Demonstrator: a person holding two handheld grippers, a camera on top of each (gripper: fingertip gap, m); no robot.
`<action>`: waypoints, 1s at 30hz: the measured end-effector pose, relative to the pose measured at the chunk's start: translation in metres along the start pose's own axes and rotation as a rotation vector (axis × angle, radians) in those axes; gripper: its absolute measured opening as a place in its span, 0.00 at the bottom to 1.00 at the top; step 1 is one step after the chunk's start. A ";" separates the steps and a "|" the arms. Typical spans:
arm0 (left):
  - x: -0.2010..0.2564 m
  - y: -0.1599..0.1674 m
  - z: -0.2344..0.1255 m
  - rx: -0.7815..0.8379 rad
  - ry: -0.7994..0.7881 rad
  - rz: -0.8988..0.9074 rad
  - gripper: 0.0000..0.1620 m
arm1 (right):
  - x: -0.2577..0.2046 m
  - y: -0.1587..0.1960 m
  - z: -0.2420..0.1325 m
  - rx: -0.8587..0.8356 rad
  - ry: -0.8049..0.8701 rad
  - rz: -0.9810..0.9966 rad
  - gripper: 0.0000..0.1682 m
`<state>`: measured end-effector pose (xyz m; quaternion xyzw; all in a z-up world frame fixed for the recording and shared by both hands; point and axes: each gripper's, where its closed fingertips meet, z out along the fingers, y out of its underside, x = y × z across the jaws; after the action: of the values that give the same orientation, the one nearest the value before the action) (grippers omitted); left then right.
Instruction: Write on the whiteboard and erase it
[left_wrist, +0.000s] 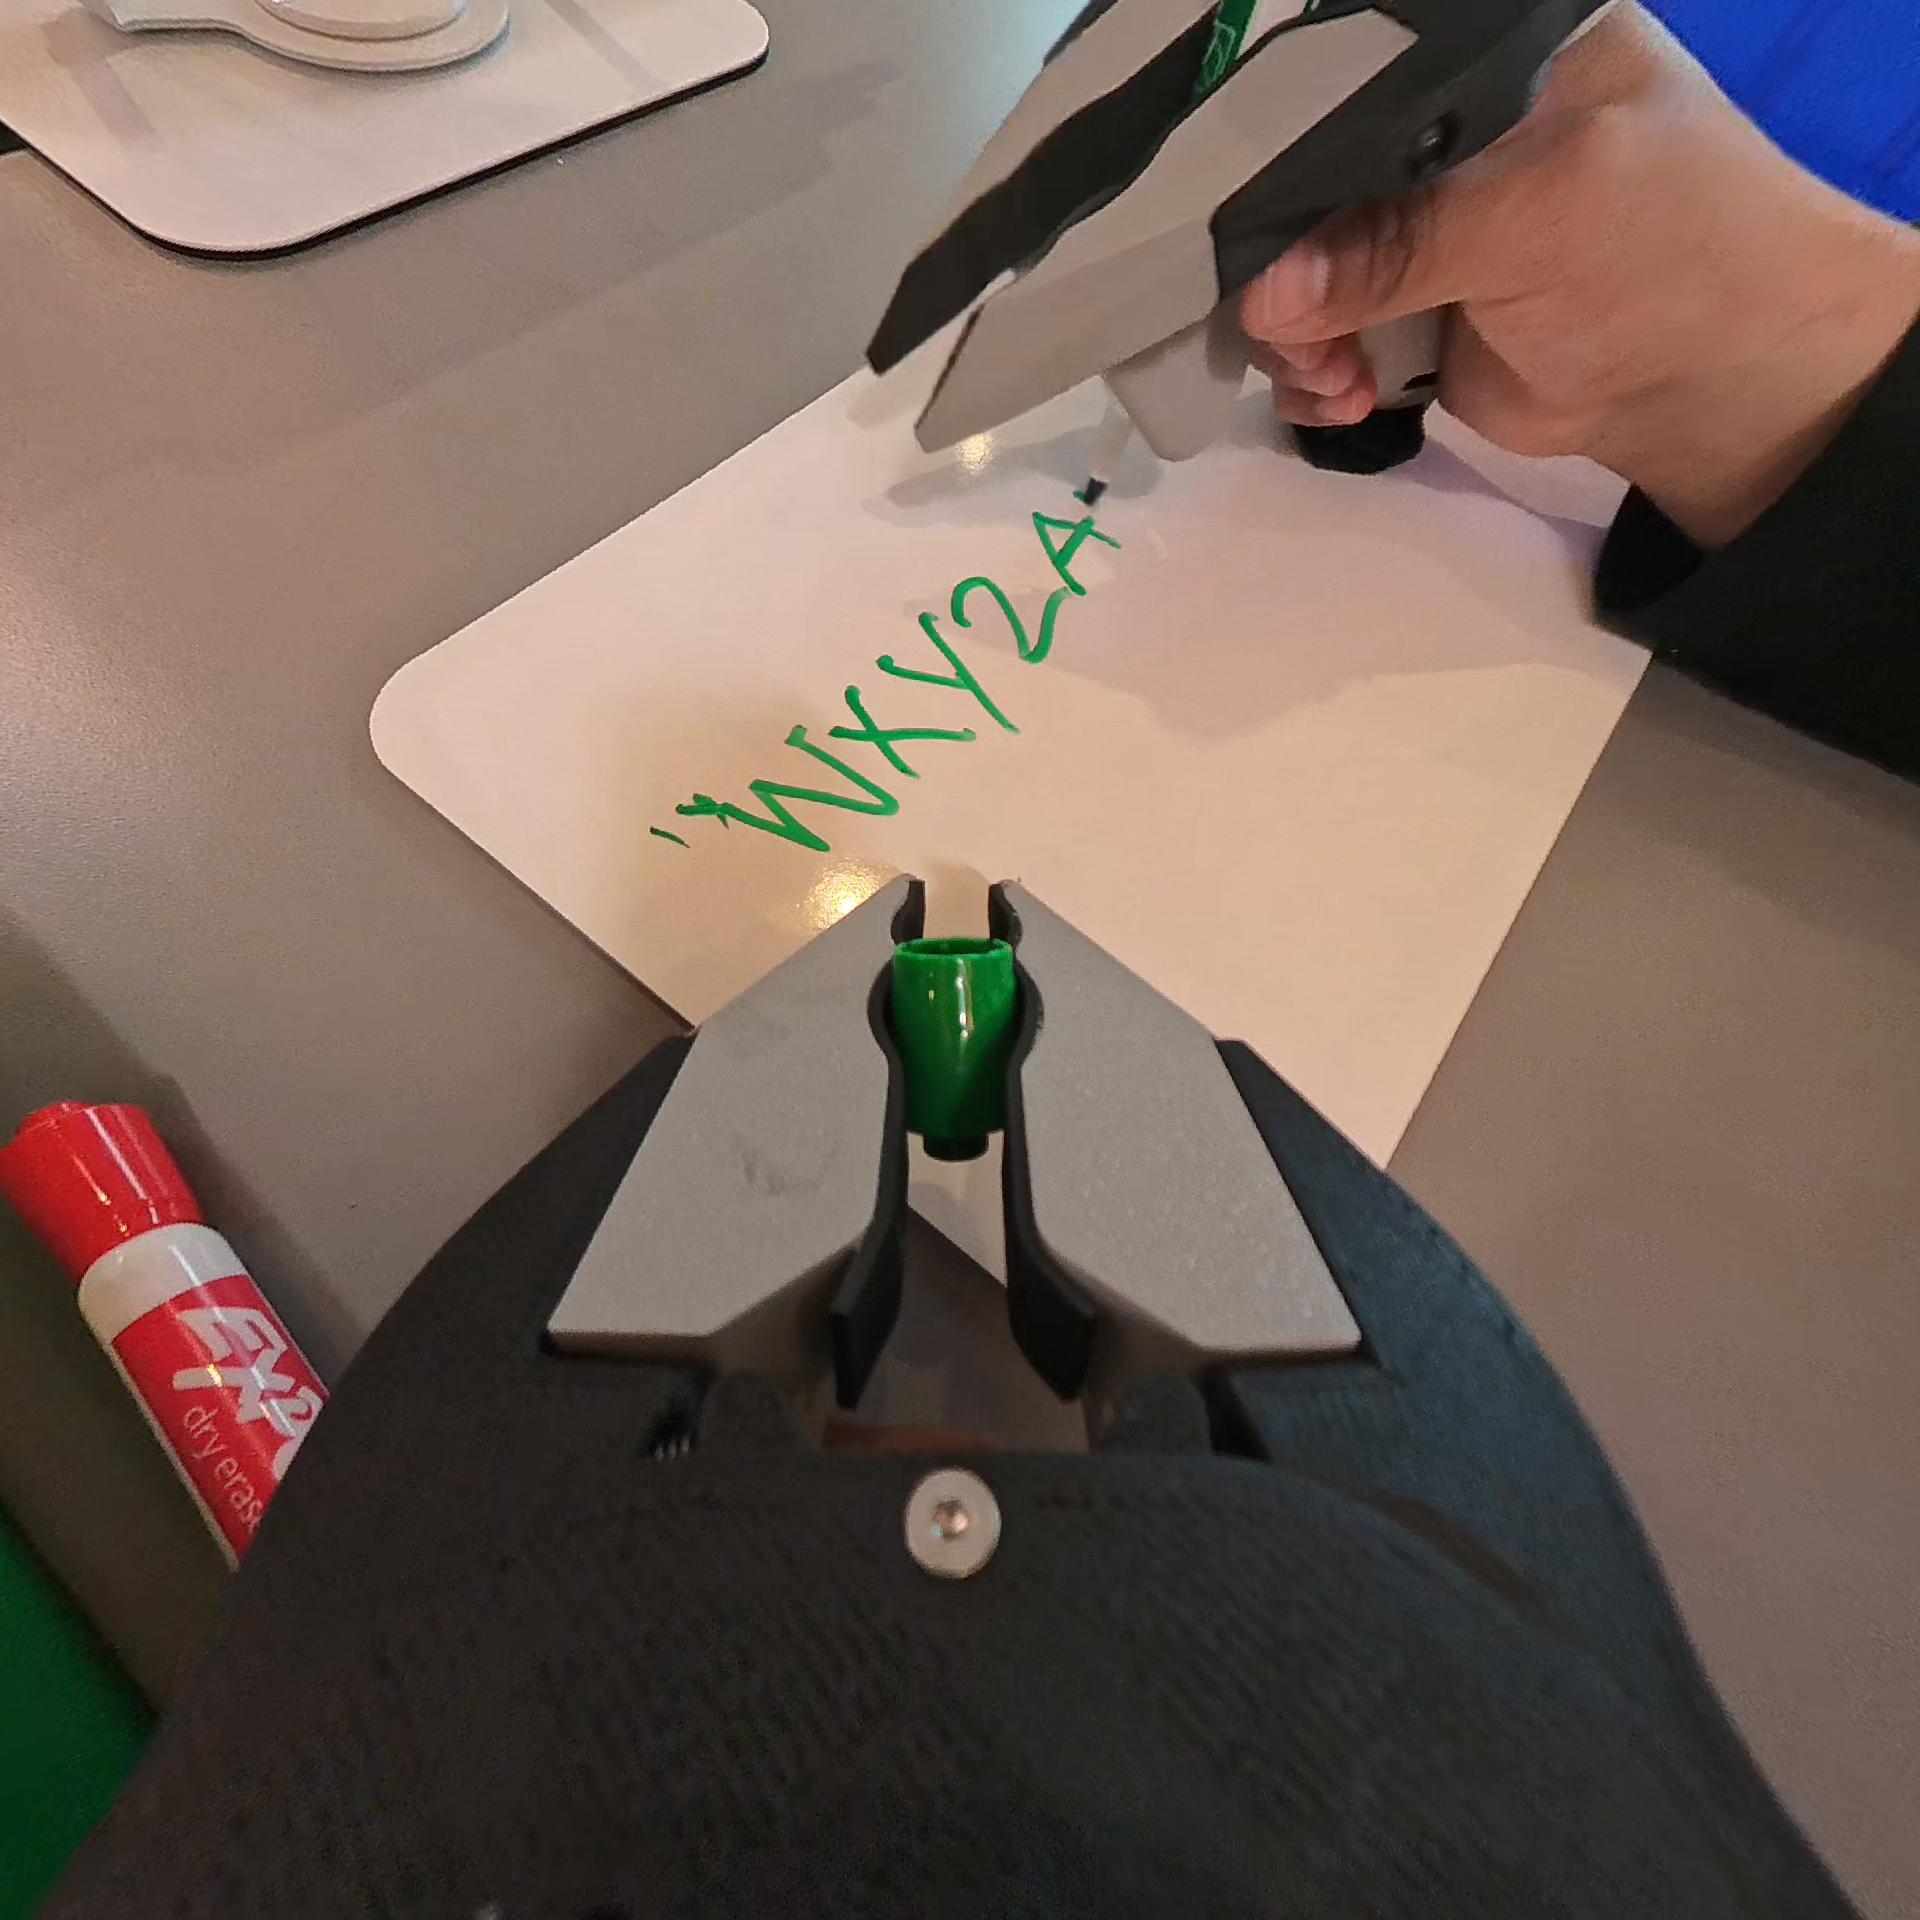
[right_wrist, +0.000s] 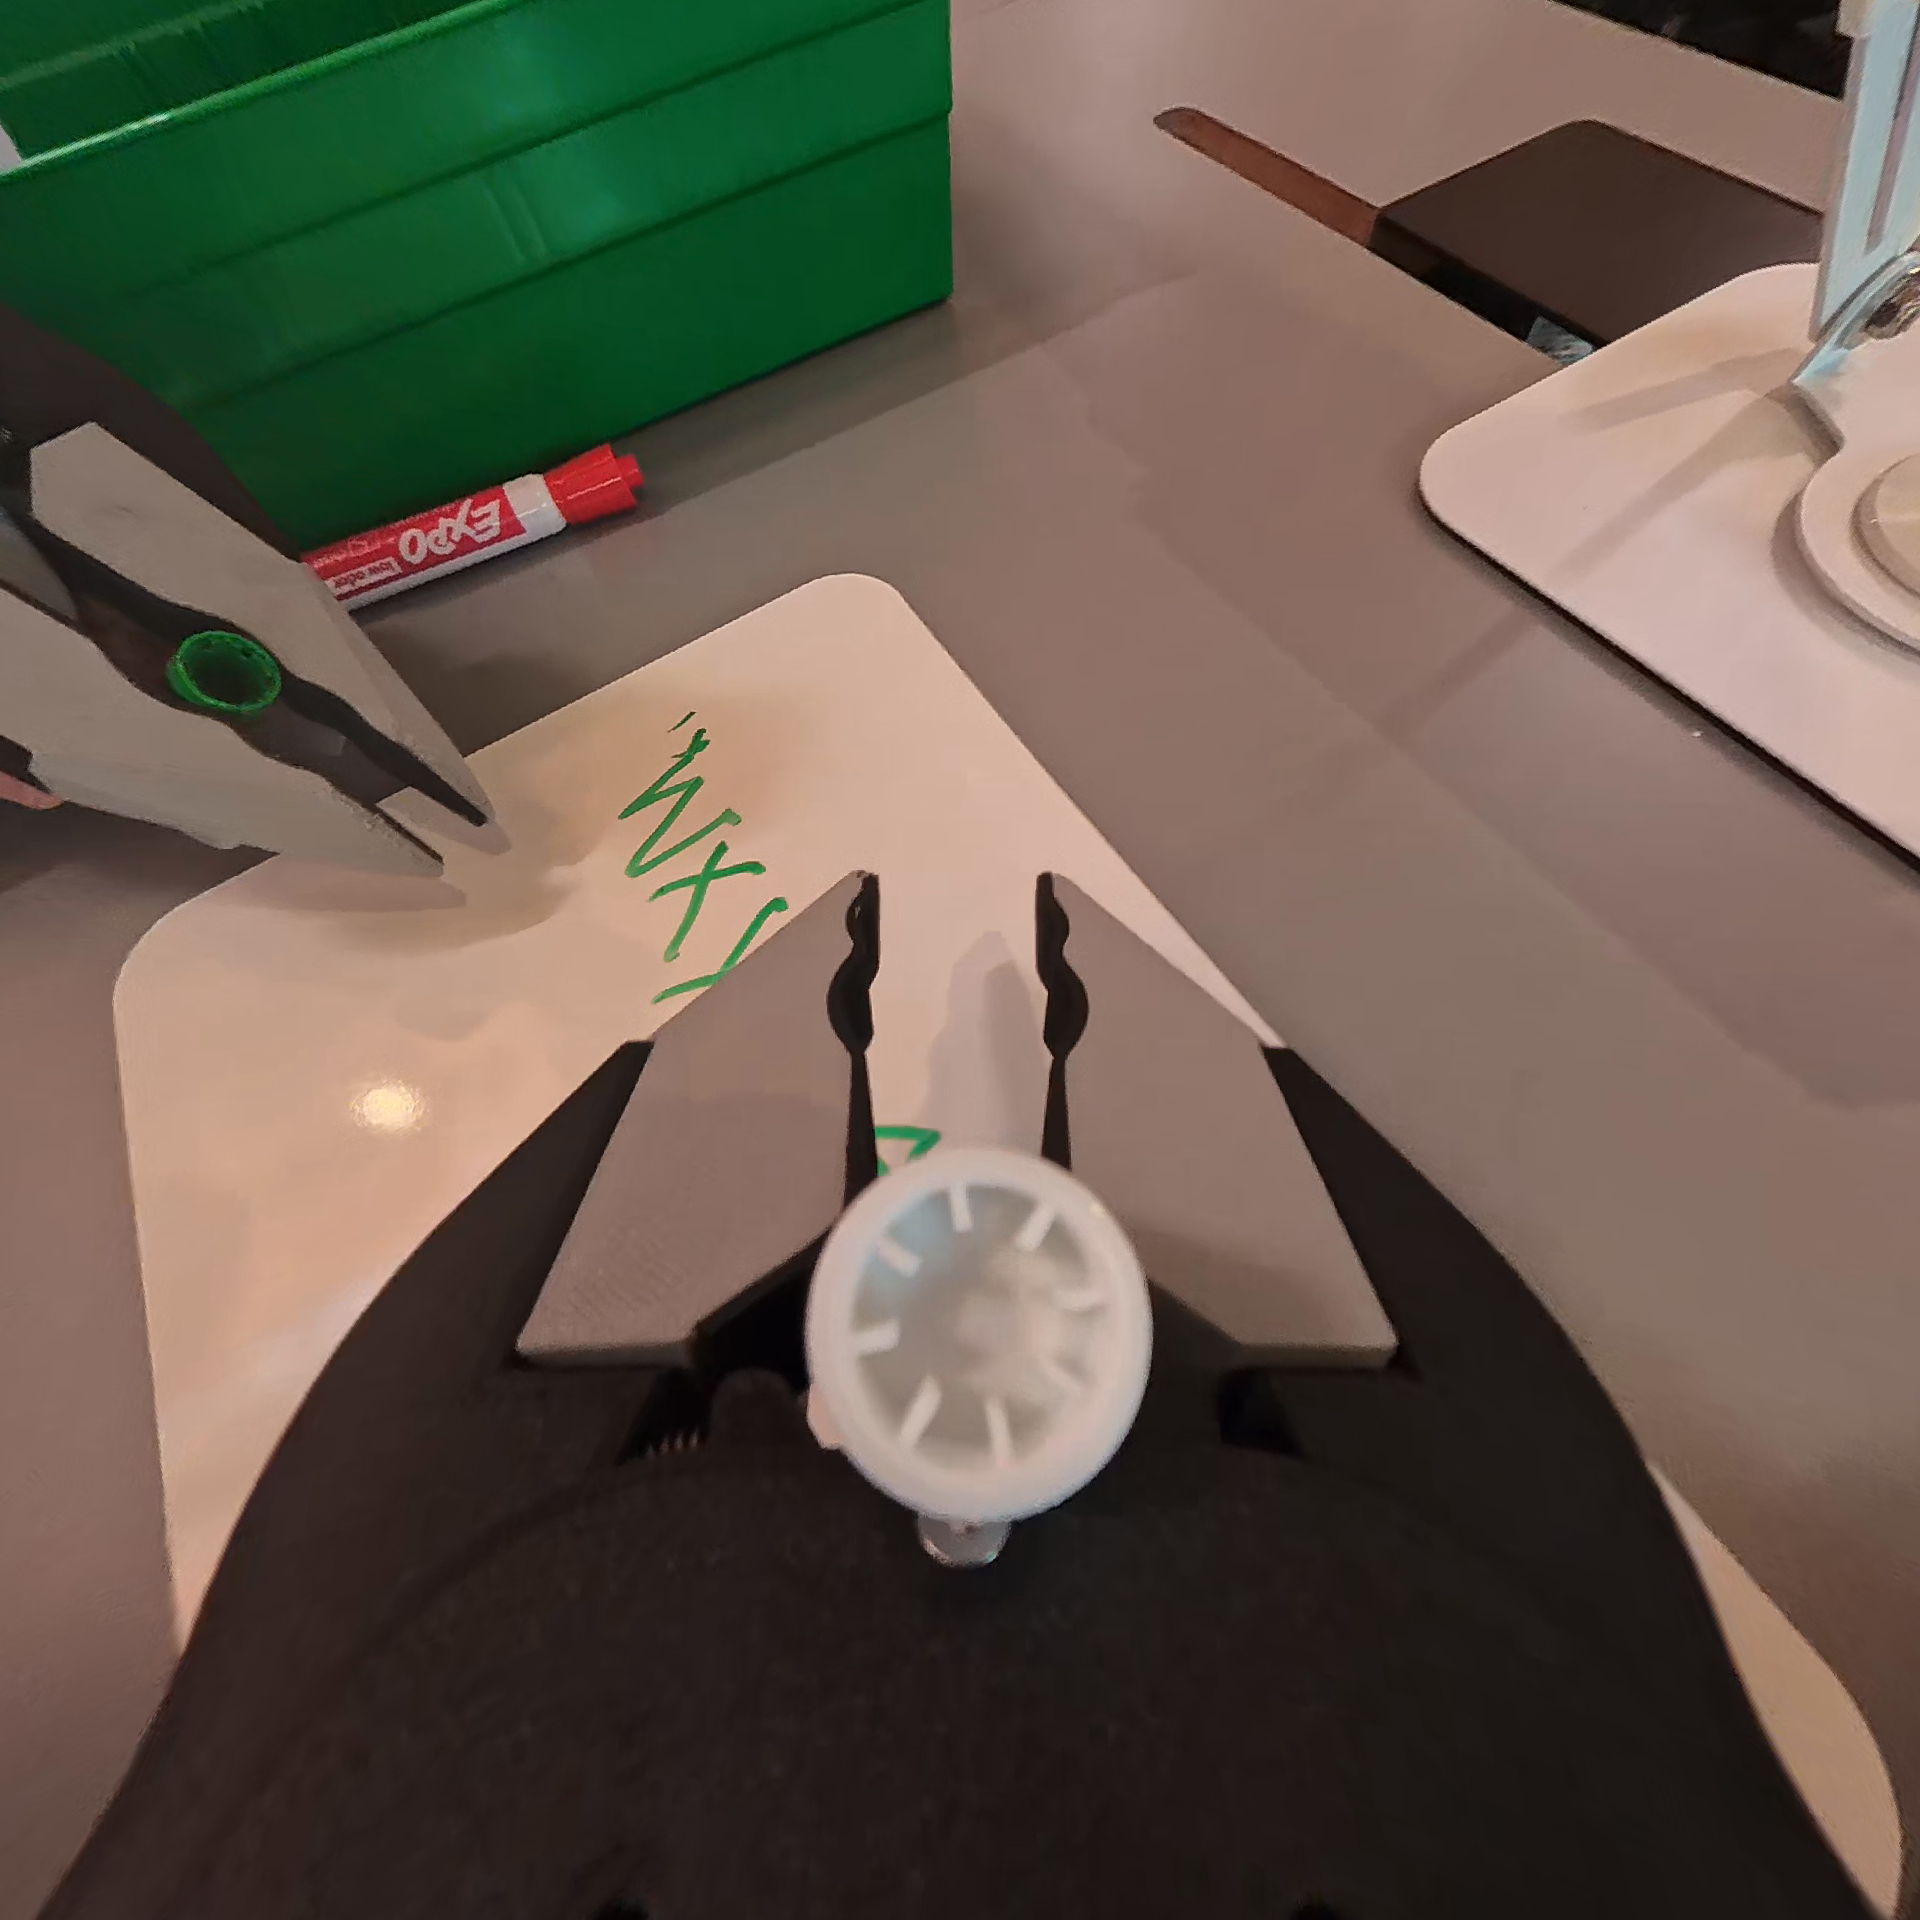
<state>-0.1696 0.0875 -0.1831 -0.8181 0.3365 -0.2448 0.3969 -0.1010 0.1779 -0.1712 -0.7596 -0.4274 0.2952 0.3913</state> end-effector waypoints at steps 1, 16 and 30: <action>0.000 0.000 0.000 0.002 0.000 -0.001 0.06 | -0.004 0.001 -0.001 -0.005 -0.022 0.008 0.16; 0.001 0.000 0.000 -0.004 0.000 0.004 0.06 | -0.002 -0.006 -0.012 0.050 0.037 -0.019 0.17; 0.001 0.000 0.001 -0.007 -0.001 0.009 0.06 | 0.012 0.003 -0.005 -0.025 0.089 0.003 0.16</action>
<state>-0.1689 0.0870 -0.1837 -0.8182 0.3407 -0.2417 0.3951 -0.0902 0.1855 -0.1728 -0.7775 -0.4119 0.2564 0.4001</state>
